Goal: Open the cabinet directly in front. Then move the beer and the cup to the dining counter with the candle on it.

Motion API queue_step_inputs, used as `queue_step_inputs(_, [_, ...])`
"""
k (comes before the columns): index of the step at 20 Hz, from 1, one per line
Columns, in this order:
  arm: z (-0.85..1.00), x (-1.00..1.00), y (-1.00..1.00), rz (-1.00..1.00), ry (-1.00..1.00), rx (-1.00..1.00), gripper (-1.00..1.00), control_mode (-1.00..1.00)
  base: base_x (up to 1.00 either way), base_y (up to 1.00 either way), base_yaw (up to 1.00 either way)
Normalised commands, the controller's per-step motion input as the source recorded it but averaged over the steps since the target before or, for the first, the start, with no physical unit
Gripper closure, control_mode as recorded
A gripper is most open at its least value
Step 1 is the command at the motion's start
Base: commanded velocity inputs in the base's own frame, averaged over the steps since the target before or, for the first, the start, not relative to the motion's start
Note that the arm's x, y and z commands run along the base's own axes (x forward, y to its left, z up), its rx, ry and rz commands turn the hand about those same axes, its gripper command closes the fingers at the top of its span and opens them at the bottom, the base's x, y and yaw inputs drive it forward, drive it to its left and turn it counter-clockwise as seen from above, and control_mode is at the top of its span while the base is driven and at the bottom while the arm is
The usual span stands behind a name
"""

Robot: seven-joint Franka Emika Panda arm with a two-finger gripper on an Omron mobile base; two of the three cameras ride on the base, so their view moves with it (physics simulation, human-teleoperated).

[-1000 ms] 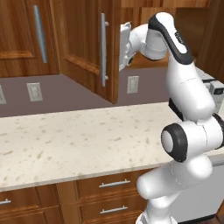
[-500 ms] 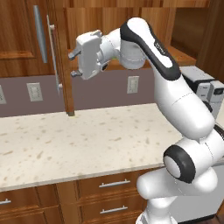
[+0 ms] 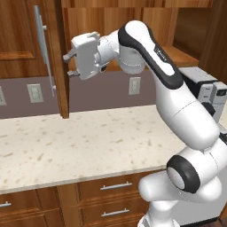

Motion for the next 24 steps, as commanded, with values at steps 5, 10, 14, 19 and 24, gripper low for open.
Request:
queue_step_inputs(5, [0.06,0.0,-0.35,-0.01,0.0,0.01,-1.0,-1.0,0.0,0.0,0.0])
queue_step_inputs(10, [0.02,0.0,-0.79,-0.07,0.0,-0.05,-1.0,-1.0,0.0,0.0,0.0])
queue_step_inputs(14, [0.11,-0.02,-0.89,-0.11,-0.02,-0.06,-1.0,-1.0,0.0,0.0,0.0])
queue_step_inputs(19, [0.06,-0.01,-0.8,-0.21,-0.01,-0.08,-1.0,-1.0,0.0,0.0,0.0])
queue_step_inputs(24, [0.0,-0.14,-0.32,-0.25,-0.2,-0.27,-1.0,-1.0,0.0,0.0,0.0])
